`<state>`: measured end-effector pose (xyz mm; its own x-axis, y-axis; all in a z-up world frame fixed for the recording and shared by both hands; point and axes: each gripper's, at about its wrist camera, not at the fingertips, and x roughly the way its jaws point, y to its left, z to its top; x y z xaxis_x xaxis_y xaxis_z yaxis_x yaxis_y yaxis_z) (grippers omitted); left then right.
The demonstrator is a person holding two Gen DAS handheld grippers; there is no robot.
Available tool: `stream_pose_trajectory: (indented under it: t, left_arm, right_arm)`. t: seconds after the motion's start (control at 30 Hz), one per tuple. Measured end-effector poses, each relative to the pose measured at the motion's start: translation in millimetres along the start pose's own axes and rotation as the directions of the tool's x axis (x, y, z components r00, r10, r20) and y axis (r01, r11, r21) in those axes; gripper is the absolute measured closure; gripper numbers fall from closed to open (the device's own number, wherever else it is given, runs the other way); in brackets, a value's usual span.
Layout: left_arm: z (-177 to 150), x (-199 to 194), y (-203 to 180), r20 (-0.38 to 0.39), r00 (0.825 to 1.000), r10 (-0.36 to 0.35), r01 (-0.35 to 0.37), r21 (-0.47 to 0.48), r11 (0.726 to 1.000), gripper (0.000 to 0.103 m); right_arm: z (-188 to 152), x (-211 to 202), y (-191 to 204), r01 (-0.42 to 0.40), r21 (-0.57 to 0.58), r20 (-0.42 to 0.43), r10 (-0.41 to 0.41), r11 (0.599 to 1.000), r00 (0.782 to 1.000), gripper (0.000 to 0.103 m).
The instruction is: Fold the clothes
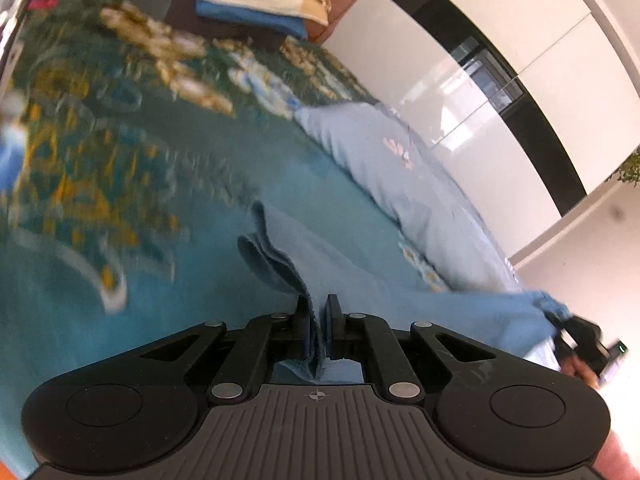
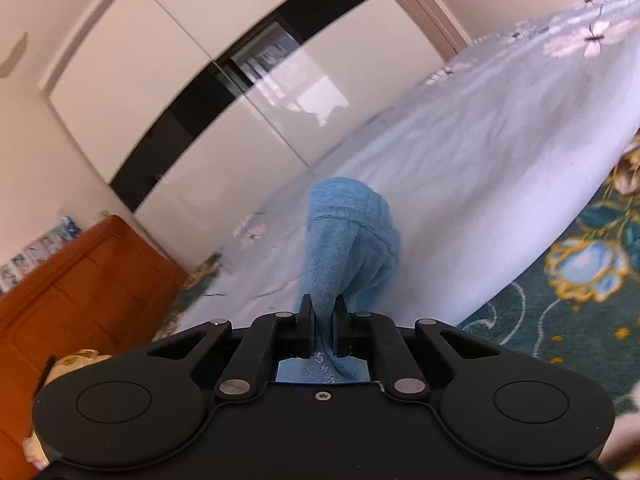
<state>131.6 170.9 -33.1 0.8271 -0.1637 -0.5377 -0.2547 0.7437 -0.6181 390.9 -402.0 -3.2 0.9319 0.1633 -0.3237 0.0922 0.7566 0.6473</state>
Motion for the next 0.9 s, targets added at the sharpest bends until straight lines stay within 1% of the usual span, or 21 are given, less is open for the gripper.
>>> stream_pose_trajectory:
  t: [0.03, 0.17, 0.2, 0.23, 0.33, 0.47, 0.57, 0.63, 0.7, 0.8, 0.9]
  left_arm:
    - [8, 1, 0, -0.003, 1.0, 0.004, -0.004, 0.007, 1.0, 0.098]
    - [42, 4, 3, -0.024, 1.0, 0.019, -0.019, 0.029, 0.999, 0.098]
    - [50, 4, 3, -0.027, 0.999, 0.036, -0.035, 0.048, 0.998, 0.098]
    - [58, 4, 2, -0.029, 0.998, 0.057, -0.055, 0.072, 0.996, 0.098]
    - [81, 4, 7, -0.043, 0.995, 0.087, -0.083, 0.093, 0.992, 0.098]
    - [100, -2, 4, -0.028, 0.991, 0.132, -0.126, 0.155, 0.98, 0.098]
    - [107, -5, 1, -0.031, 0.987, 0.155, -0.144, 0.22, 0.965, 0.098]
    - [105, -1, 2, -0.042, 0.982, 0.186, -0.17, 0.253, 0.952, 0.098]
    - [100, 8, 10, -0.071, 0.975, 0.209, -0.186, 0.25, 0.95, 0.098]
    - [93, 18, 20, -0.098, 0.967, 0.235, -0.206, 0.247, 0.947, 0.098]
    - [89, 24, 27, -0.108, 0.96, 0.258, -0.225, 0.251, 0.942, 0.098]
  right_arm:
    - [1, -10, 3, 0.014, -0.01, -0.003, -0.014, 1.0, 1.0, 0.094]
    - [-1, -53, 5, 0.023, -0.021, -0.016, -0.023, 1.0, 1.0, 0.094]
    - [-4, -64, 5, 0.019, -0.024, -0.014, -0.02, 1.0, 1.0, 0.094]
    - [-7, -74, 4, 0.016, -0.016, -0.02, -0.016, 1.0, 1.0, 0.094]
    - [-20, -106, 1, 0.004, 0.004, -0.039, -0.004, 1.0, 0.999, 0.094]
    - [-43, -143, -4, -0.001, 0.014, -0.062, 0.001, 1.0, 0.998, 0.094]
    - [-64, -166, -12, -0.005, 0.056, -0.074, 0.009, 0.998, 0.997, 0.094]
    - [-78, -179, -16, 0.003, 0.045, -0.073, 0.0, 0.999, 0.997, 0.094]
    - [-93, -184, -23, 0.034, 0.02, -0.085, -0.032, 0.999, 0.996, 0.094]
    - [-108, -183, -45, 0.111, 0.065, -0.123, -0.102, 0.992, 0.987, 0.094]
    - [-117, -182, -59, 0.153, 0.081, -0.145, -0.14, 0.985, 0.979, 0.093]
